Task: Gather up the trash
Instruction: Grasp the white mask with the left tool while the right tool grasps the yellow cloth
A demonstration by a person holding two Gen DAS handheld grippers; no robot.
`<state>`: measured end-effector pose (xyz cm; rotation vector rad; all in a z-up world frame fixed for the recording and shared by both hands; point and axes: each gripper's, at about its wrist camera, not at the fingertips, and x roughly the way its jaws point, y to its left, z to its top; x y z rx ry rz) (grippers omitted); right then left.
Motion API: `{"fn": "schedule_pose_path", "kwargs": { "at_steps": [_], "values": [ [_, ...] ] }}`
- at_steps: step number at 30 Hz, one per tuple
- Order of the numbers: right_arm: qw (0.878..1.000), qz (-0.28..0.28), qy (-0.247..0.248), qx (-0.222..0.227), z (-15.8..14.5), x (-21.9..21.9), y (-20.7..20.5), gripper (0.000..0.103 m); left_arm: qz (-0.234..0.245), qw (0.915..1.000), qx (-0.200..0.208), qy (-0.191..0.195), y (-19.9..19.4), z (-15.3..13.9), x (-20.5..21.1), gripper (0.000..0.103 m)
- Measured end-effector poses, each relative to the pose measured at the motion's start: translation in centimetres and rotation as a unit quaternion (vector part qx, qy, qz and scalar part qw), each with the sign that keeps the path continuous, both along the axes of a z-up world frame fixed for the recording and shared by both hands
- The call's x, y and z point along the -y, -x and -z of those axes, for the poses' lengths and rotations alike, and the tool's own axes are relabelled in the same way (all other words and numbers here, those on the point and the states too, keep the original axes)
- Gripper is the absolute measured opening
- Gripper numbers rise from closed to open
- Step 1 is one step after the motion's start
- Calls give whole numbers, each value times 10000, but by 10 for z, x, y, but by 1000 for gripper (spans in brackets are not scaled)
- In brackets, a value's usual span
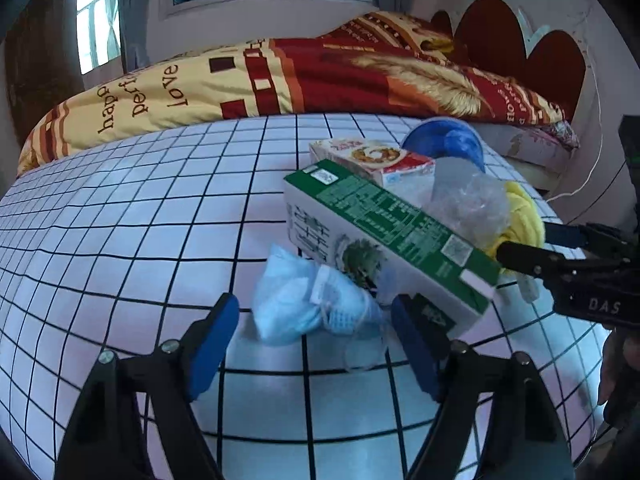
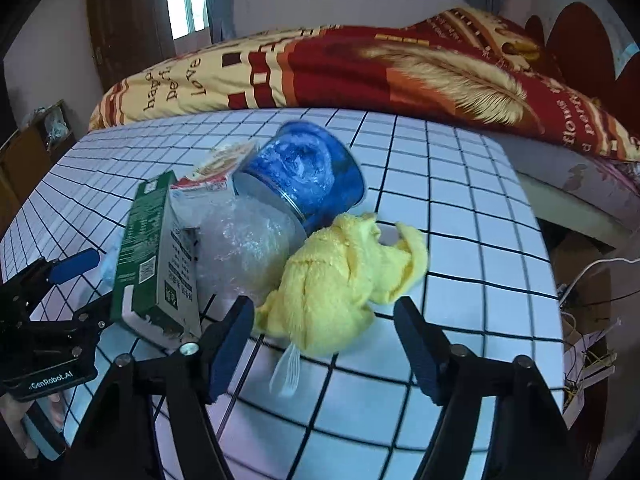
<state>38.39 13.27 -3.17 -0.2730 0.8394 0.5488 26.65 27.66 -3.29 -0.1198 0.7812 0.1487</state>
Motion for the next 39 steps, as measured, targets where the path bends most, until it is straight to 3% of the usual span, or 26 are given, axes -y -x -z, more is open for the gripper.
{"fn": "schedule_pose_path", "kwargs": {
  "at_steps": [10, 11, 13, 18, 30, 39],
  "values": [
    [9997, -72, -102, -194, 10, -3, -7, 49, -56, 9984, -228, 516, -3, 7, -15, 63],
    [9997, -81, -128, -216, 11, -2, -7, 46, -71, 9983, -208, 537, -3, 6, -16, 52],
    [9995, -124, -168, -246, 10, 0, -4, 42, -63, 9977, -142, 653, 0, 6, -19, 41],
    [9996, -171, -120, -189, 7, 8, 9, 41, -38, 9977, -5, 673, 7, 7, -20, 30],
    [9999, -91, -91, 102, -6, 37, 35, 41, 196, 9971, 529, 510, 42, -14, -9, 29],
    [9986, 23, -215, 475, -31, 76, 78, 41, 464, 9945, 845, 411, 78, -35, 22, 29]
  ]
}}
